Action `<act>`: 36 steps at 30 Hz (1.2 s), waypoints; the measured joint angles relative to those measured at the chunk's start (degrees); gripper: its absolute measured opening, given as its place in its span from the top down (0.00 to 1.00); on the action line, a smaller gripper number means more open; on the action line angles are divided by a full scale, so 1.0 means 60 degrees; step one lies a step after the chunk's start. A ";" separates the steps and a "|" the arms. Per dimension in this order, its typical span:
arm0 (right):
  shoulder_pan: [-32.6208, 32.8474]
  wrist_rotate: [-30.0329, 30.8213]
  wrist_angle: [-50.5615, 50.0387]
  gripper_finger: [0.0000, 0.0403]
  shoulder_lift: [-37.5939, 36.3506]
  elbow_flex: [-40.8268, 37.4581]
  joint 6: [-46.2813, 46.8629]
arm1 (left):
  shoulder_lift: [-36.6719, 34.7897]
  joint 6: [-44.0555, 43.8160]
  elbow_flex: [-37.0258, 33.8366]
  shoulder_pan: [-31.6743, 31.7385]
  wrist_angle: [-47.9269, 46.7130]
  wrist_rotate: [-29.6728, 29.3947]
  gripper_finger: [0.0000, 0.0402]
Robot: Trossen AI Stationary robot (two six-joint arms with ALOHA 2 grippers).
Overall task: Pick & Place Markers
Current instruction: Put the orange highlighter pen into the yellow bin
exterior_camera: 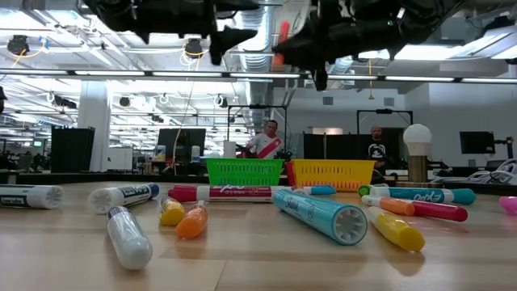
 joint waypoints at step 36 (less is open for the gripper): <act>-0.1163 0.2346 -1.1215 0.84 0.0079 0.3829 -0.5356 | -0.1657 -0.0243 -0.2741 0.0237 0.0119 -0.0642 0.40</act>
